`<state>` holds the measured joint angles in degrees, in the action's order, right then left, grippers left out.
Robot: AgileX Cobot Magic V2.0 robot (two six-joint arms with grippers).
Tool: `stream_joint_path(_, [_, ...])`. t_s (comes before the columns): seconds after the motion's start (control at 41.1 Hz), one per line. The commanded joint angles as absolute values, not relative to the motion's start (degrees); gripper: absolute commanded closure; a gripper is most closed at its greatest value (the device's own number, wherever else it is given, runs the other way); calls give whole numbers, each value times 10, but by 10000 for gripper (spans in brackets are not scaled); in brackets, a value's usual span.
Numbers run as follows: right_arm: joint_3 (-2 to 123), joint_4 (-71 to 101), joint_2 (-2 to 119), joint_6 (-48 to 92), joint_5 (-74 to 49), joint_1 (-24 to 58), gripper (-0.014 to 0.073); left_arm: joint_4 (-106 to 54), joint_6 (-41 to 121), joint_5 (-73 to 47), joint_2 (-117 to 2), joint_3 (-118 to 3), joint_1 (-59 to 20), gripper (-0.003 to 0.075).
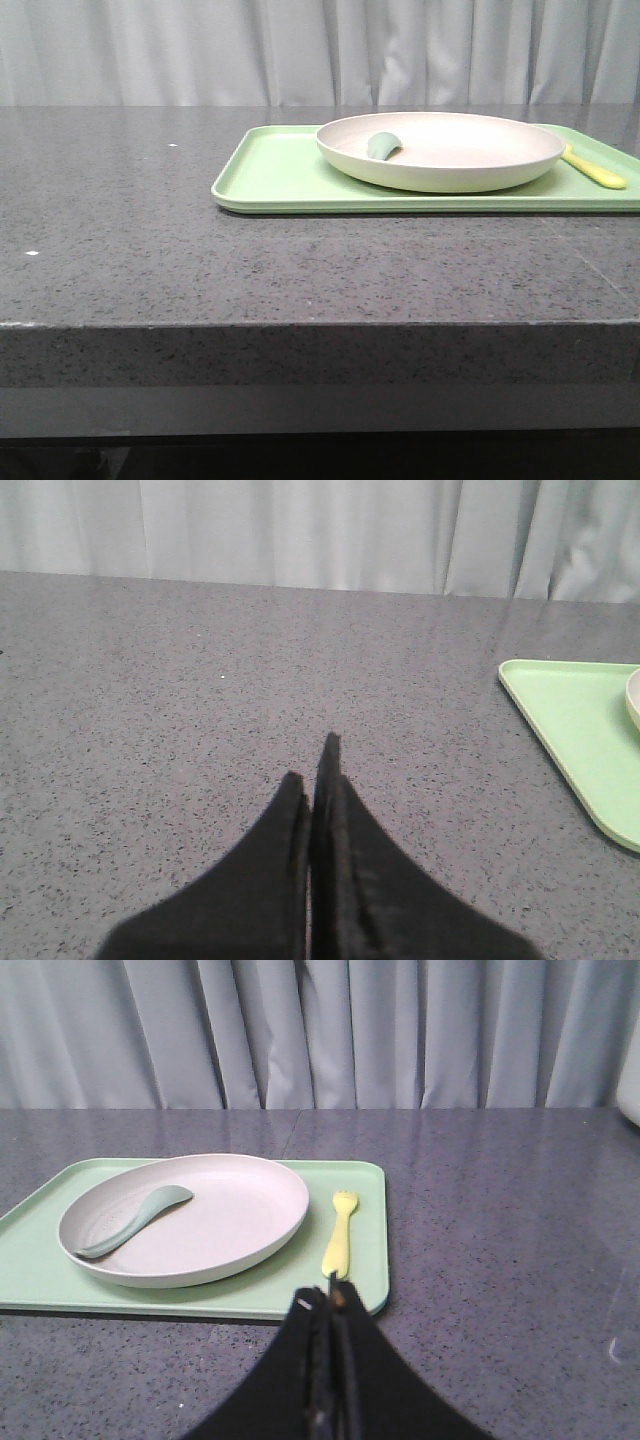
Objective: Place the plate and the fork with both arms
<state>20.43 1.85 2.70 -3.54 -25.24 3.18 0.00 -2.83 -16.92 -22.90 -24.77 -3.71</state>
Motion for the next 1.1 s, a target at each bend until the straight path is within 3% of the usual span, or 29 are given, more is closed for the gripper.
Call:
stream_joint_path(0.0, [217,13,35,-30,-203,32,713,-3,-28,-121,-232,-263,-37,738])
stream_joint_path(0.657, [217,13,35,-30,-203,32,713,0,-28,-110,-222,-241,-37,738])
stream_joint_path(1.071, [217,13,35,-30,-203,32,713,-3,-28,-106,-6,-60,-33,738])
